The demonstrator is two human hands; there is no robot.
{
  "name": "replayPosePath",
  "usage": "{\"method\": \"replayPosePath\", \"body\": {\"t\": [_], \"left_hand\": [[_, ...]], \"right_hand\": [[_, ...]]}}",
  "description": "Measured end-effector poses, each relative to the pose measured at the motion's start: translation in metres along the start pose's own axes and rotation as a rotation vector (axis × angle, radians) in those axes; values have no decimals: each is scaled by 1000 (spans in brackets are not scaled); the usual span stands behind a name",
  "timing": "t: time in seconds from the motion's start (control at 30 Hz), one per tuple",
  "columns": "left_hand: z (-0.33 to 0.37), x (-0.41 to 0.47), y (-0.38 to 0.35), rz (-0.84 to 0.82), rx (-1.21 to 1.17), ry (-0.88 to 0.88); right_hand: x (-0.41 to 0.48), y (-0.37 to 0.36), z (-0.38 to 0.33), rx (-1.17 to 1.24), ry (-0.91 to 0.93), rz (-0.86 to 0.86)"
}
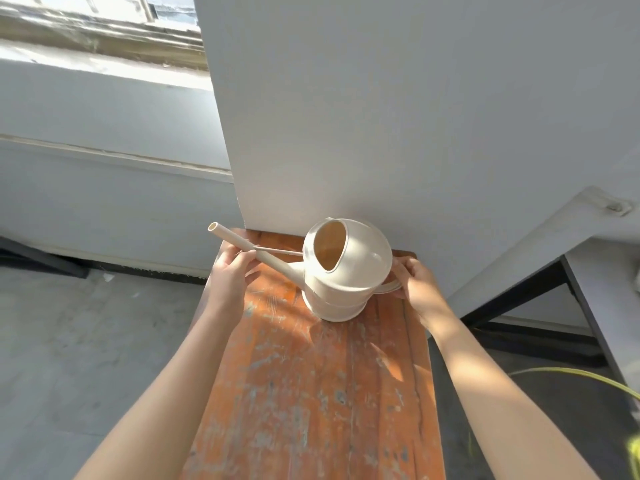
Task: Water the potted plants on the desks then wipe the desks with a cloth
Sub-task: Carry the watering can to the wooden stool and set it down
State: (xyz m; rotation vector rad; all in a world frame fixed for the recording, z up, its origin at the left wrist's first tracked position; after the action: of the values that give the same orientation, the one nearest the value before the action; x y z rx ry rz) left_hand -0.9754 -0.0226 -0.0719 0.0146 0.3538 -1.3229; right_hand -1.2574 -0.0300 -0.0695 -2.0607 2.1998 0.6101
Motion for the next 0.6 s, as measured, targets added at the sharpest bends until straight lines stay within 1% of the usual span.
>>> {"method": "replayPosePath", "body": {"t": [0.07,0.13,0.2,0.23,0.5,0.6], "left_hand": [[-1,0,0,-8,40,27],[-2,-4,2,-14,84,59],[-4,-20,10,-4,113,84],[-5,-31,17,1,118,78],[-21,-157,83,34,263,65],[-34,-211,111,72,296,64]], "right_hand": [[0,1,2,22,13,59],[-10,8,3,47,8,191],[-31,10,9,17,-32,290],[-46,9,13,-26,-48,302],[-174,-17,37,-239,-9,131],[-216,-31,47,-270,32,61]]}}
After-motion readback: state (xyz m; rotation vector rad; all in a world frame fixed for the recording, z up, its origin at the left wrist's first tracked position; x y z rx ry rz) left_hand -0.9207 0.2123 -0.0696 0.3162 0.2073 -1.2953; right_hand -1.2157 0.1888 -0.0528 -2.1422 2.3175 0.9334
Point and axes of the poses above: each hand's wrist, its own x-axis towards the middle knuckle, its own y-axis out of the back of the hand, z = x × y, the point moved 5 cm from there along x, towards the middle knuckle, and after that the axes turned 6 degrees about -z, right-handed, at the moved point
